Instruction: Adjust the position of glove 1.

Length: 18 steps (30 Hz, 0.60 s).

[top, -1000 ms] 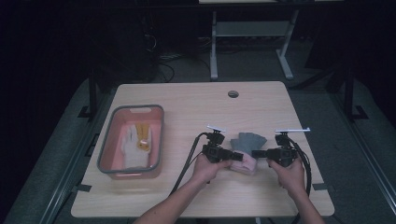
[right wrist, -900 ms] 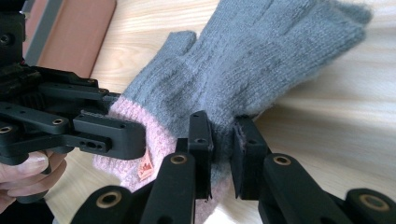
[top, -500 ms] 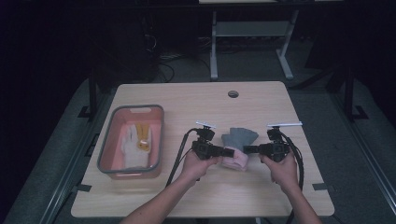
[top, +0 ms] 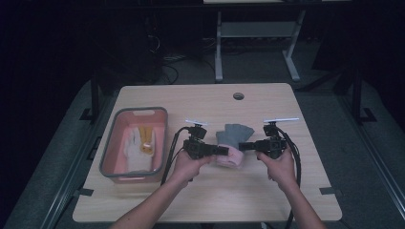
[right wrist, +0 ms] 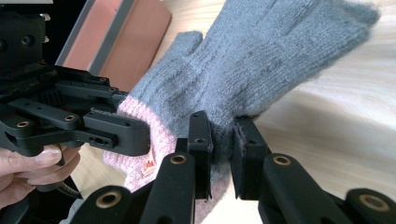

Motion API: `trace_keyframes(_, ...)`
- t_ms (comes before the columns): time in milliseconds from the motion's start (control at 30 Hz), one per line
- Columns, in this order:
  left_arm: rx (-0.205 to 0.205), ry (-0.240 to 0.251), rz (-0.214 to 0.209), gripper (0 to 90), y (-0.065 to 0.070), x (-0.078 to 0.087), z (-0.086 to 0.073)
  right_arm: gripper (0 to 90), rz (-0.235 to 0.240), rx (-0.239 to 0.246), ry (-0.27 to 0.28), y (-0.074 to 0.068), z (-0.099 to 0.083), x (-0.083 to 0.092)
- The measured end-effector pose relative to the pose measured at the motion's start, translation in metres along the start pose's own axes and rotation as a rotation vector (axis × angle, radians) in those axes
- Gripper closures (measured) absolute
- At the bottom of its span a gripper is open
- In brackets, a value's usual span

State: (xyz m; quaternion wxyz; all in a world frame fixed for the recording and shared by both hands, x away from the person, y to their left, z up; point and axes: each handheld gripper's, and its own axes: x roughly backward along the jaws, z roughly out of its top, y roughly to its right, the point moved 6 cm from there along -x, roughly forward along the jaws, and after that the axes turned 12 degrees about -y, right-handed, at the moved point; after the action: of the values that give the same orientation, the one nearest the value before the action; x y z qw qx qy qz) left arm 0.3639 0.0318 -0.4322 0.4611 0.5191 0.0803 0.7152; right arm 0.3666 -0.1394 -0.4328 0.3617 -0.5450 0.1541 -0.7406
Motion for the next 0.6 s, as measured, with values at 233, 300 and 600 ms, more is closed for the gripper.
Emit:
trace_keyframes(233,0.001,0.018,0.007,66.4,-0.005,0.018,-0.001,79.5,0.025,0.025,0.002,-0.014,0.009,-0.005)
trace_keyframes(300,-0.005,0.019,0.009,66.5,-0.007,0.023,-0.001,79.5,0.028,0.031,-0.003,-0.017,0.012,-0.007)
trace_keyframes(600,-0.003,0.039,0.014,67.0,-0.013,0.042,-0.002,79.4,0.053,0.056,-0.001,-0.032,0.022,-0.014)
